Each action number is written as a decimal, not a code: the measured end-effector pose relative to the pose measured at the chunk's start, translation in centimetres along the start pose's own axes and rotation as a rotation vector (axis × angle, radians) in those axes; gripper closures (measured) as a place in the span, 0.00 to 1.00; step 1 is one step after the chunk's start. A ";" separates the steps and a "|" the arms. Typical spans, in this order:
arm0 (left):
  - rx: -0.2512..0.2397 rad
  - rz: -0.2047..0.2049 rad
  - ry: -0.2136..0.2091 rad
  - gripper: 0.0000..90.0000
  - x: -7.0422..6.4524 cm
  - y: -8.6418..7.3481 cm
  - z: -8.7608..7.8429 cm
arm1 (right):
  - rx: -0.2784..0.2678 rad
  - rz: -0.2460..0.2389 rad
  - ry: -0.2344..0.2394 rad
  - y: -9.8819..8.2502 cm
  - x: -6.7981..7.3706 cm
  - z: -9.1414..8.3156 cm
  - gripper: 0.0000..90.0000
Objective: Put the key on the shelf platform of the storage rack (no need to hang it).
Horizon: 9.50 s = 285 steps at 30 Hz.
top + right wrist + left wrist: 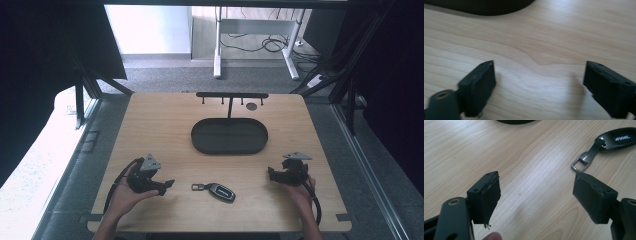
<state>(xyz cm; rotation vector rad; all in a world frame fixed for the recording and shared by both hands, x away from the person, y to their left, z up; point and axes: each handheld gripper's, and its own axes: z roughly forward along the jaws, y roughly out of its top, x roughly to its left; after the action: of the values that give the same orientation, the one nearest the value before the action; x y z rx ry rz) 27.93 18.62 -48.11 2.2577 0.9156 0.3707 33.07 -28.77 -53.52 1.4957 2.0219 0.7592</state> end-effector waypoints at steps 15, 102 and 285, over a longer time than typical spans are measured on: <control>-0.005 -0.015 -0.021 0.25 0.1 0.0 -0.1 | -0.050 -0.045 0.077 -0.4 -0.5 -1.9 0.25; 0.041 0.025 -0.042 0.26 -1.2 0.3 0.7 | 0.165 -0.598 0.478 9.5 13.0 -5.6 0.41; 0.017 0.027 -0.035 0.26 -0.8 0.2 0.5 | 0.153 -0.669 0.592 16.8 17.1 -4.8 0.55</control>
<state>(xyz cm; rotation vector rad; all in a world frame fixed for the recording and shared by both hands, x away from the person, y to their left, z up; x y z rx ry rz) 27.69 17.65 -48.37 2.2870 0.8745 0.3360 36.68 -8.99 -39.61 0.5840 2.8381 0.8194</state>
